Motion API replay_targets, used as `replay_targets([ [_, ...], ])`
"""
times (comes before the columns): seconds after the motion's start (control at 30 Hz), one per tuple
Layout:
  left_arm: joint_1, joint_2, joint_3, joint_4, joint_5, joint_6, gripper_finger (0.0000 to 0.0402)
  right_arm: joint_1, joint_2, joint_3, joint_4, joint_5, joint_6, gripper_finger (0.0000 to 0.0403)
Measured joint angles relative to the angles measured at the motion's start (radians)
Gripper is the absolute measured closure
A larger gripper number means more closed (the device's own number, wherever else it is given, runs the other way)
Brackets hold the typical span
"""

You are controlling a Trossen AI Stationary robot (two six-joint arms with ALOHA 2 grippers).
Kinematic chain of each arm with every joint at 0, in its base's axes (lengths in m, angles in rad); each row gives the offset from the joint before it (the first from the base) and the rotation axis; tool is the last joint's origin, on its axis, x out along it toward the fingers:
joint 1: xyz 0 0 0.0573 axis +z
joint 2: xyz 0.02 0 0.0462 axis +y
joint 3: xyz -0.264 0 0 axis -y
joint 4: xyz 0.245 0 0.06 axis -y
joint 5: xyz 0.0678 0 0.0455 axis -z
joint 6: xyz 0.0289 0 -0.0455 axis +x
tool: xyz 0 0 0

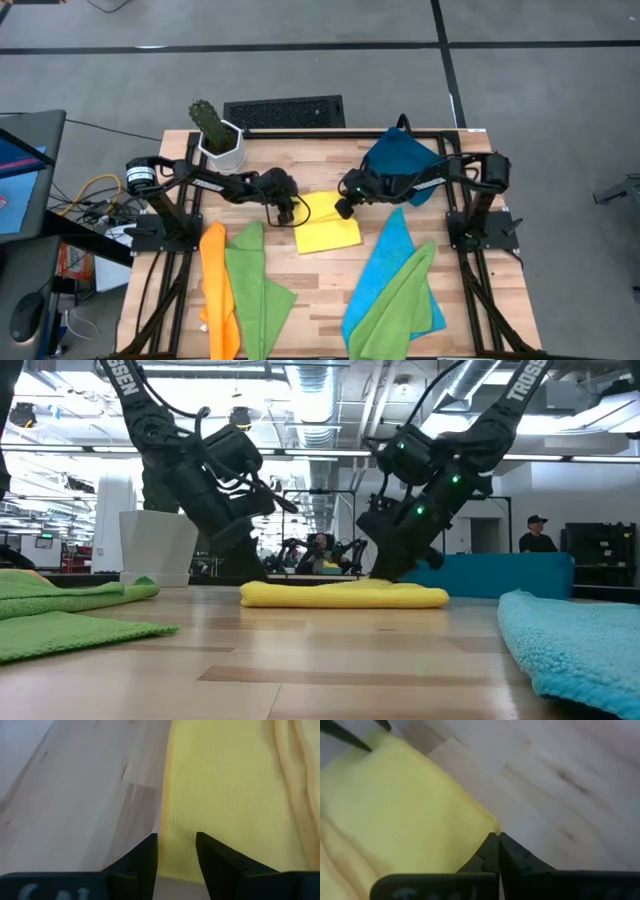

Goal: Fold microfiber towels
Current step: Fold the yellow microfiber cloth

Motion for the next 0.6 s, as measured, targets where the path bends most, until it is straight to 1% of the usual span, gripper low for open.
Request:
replay_targets([
  [0.17,-0.001,0.000,0.038,-0.009,0.000,-0.002,0.0284,0.001,-0.059,0.001,-0.036,0.044,-0.026,0.0396],
  [0.33,-0.011,-0.001,0.068,-0.038,0.006,-0.002,0.0310,0.008,-0.108,0.002,-0.079,0.073,-0.039,0.0391],
  [0.47,-0.027,-0.002,0.075,-0.041,0.005,0.004,0.0332,0.012,-0.112,0.002,-0.093,0.089,-0.047,0.0392],
  [0.53,-0.028,-0.002,0.075,-0.042,-0.051,0.002,0.0341,0.011,-0.109,0.002,-0.093,0.089,-0.047,0.0390],
  [0.6,-0.027,-0.003,0.075,-0.050,-0.170,-0.023,0.0344,0.008,-0.109,0.002,-0.092,0.089,-0.047,0.0385],
])
